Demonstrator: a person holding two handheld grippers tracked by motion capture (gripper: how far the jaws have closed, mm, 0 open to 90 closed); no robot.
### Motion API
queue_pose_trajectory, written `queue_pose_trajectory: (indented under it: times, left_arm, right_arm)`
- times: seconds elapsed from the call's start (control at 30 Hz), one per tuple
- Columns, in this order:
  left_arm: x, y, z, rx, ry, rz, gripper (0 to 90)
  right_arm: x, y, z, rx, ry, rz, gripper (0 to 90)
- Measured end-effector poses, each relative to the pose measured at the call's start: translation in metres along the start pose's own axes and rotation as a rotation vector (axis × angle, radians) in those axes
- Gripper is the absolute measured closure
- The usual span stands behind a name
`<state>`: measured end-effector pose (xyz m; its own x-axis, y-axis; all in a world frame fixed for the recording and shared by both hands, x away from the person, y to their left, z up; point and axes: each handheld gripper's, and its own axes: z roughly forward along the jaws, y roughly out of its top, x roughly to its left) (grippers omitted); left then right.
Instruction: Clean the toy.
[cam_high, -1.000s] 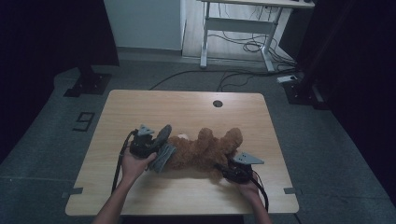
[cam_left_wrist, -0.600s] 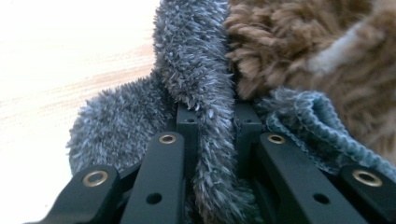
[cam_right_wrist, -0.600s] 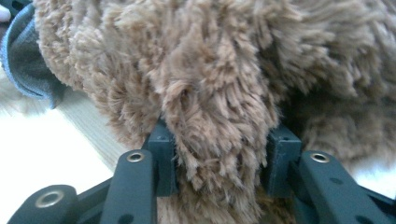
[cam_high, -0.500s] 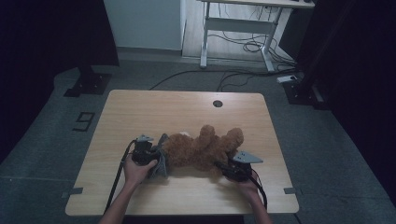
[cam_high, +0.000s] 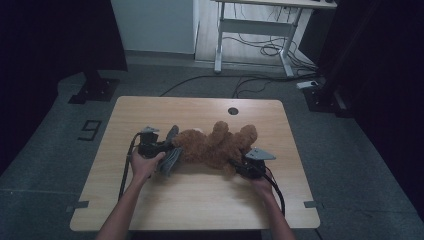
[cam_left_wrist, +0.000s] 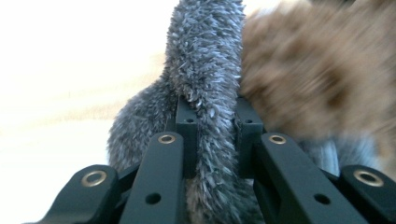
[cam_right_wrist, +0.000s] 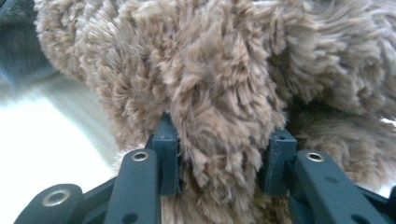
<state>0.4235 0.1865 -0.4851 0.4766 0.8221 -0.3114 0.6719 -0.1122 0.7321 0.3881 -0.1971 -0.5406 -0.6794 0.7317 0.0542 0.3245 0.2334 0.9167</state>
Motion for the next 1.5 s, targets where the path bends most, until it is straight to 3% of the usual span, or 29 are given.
queue_pose_trajectory:
  times: [0.1, 0.13, 0.17, 0.33, 0.43, 0.5, 0.6, 0.73, 0.77, 0.83, 0.87, 0.9, 0.93, 0.97, 1.03, 1.1, 1.43, 1.5]
  left_arm:
    - [-0.014, 0.015, -0.017, -0.047, -0.01, 0.042, 76.8]
    - [-0.026, 0.024, -0.023, -0.058, -0.019, 0.069, 76.7]
    - [-0.026, 0.024, -0.023, -0.058, -0.019, 0.069, 76.6]
    - [-0.064, 0.051, -0.024, -0.091, -0.012, 0.174, 76.2]
    - [-0.069, 0.057, -0.027, -0.111, -0.014, 0.183, 76.1]
    - [-0.068, 0.064, -0.036, -0.145, -0.051, 0.159, 76.1]
    - [-0.068, 0.066, -0.038, -0.144, -0.064, 0.156, 76.1]
    - [-0.079, 0.065, -0.026, -0.105, -0.101, 0.172, 75.9]
    - [-0.088, 0.064, -0.013, -0.075, -0.114, 0.192, 75.9]
    - [-0.093, 0.062, -0.005, -0.052, -0.121, 0.202, 75.8]
    - [-0.098, 0.06, 0.005, -0.012, -0.112, 0.221, 75.6]
    - [-0.102, 0.056, 0.016, 0.027, -0.071, 0.243, 75.2]
    - [-0.102, 0.056, 0.016, 0.027, -0.071, 0.243, 75.2]
    - [-0.103, 0.052, 0.023, 0.05, -0.02, 0.264, 75.2]
    - [-0.097, 0.047, 0.028, 0.086, -0.006, 0.269, 75.4]
    - [-0.089, 0.041, 0.025, 0.078, -0.035, 0.242, 75.8]
    - [-0.081, 0.014, 0.013, 0.044, -0.068, 0.225, 76.6]
    - [-0.08, 0.006, 0.009, 0.035, -0.079, 0.216, 76.6]
  right_arm:
    - [0.006, -0.003, -0.006, 0.013, -0.009, -0.04, 58.5]
    - [0.007, -0.005, -0.007, 0.016, -0.011, -0.044, 58.5]
    - [0.008, -0.007, -0.009, 0.019, -0.011, -0.043, 58.5]
    - [0.007, -0.016, -0.017, 0.026, -0.017, -0.05, 58.5]
    - [0.006, -0.017, -0.019, 0.028, -0.017, -0.054, 58.6]
    - [0.007, -0.017, -0.02, 0.028, -0.014, -0.066, 58.5]
    - [0.008, -0.017, -0.02, 0.029, -0.009, -0.072, 58.5]
    - [0.01, -0.017, -0.02, 0.031, -0.012, -0.081, 58.5]
    - [0.011, -0.017, -0.021, 0.034, -0.015, -0.089, 58.5]
    - [0.011, -0.017, -0.021, 0.034, -0.014, -0.092, 58.5]
    - [0.011, -0.017, -0.021, 0.035, -0.014, -0.094, 58.4]
    - [0.012, -0.017, -0.022, 0.04, -0.016, -0.093, 58.4]
    - [0.012, -0.017, -0.022, 0.04, -0.016, -0.093, 58.4]
    - [0.011, -0.017, -0.022, 0.041, -0.018, -0.094, 58.3]
    - [0.009, -0.016, -0.024, 0.041, -0.027, -0.085, 58.1]
    - [0.007, -0.016, -0.025, 0.043, -0.029, -0.071, 57.7]
    - [0.008, -0.016, -0.026, 0.066, -0.04, -0.065, 53.6]
    - [0.011, -0.017, -0.031, 0.083, -0.031, -0.051, 45.2]
